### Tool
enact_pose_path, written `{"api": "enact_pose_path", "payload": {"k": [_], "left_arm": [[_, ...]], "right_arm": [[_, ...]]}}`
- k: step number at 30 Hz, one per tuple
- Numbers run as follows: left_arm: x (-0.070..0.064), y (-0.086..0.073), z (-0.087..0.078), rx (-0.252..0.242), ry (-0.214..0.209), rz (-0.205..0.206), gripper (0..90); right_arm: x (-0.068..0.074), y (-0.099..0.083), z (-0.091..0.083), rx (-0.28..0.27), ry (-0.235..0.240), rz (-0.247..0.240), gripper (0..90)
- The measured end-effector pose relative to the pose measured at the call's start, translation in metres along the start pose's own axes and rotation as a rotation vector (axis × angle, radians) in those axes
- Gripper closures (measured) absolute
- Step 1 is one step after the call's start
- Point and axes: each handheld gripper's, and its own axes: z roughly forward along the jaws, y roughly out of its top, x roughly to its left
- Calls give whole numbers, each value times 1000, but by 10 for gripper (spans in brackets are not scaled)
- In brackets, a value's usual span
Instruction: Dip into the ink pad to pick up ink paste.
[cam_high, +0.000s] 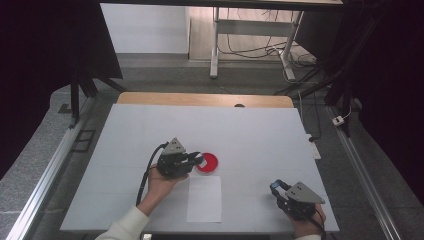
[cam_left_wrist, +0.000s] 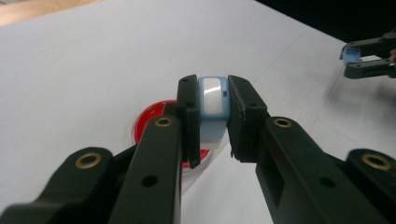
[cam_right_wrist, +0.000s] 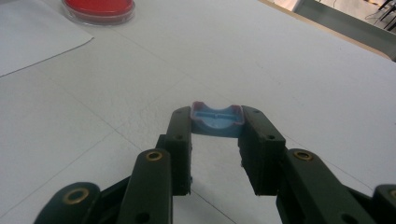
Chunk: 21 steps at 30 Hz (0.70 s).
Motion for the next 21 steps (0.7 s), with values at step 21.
{"api": "enact_pose_path", "payload": {"k": [21], "left_arm": [[14, 12, 35, 96, 60, 9, 753]], "right_arm": [[1, 1, 2, -2, 18, -7, 650]]}}
